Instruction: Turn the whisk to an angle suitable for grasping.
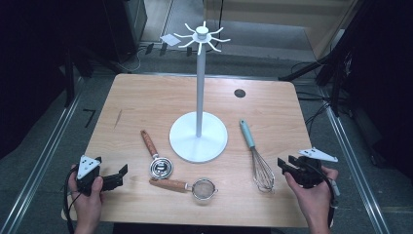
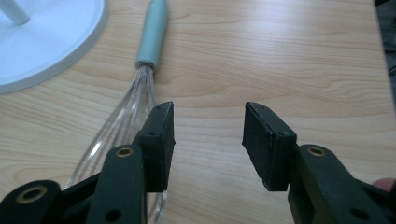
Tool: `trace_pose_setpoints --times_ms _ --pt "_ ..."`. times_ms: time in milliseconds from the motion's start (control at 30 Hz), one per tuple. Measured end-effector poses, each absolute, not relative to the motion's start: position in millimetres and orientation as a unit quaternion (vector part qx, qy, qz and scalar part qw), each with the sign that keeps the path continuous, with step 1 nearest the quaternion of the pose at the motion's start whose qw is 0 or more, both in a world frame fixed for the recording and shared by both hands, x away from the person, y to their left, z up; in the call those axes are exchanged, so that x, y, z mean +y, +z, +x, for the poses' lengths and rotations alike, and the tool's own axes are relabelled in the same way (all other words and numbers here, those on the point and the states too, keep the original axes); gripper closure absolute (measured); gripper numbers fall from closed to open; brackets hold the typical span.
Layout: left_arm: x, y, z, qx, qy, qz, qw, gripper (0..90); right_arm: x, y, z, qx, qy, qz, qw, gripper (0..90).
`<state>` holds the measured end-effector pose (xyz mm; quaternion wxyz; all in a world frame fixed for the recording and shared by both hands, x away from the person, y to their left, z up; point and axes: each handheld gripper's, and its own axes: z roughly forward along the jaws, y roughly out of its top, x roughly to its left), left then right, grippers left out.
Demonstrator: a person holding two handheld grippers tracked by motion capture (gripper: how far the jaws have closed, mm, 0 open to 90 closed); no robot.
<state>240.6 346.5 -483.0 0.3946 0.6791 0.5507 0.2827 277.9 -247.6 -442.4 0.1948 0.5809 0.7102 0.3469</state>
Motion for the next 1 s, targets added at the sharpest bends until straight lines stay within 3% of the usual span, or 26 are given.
trace_pose_setpoints --times_ms 333,1000 --pt "346 -483 241 0.550 0.282 0.680 0.395 0.0 -232 -428 318 0.734 0.320 0.590 0.105 52.7" --pt "345 -483 241 0.547 0.284 0.682 0.394 0.0 -210 -424 357 0.759 0.264 0.592 0.059 55.3"
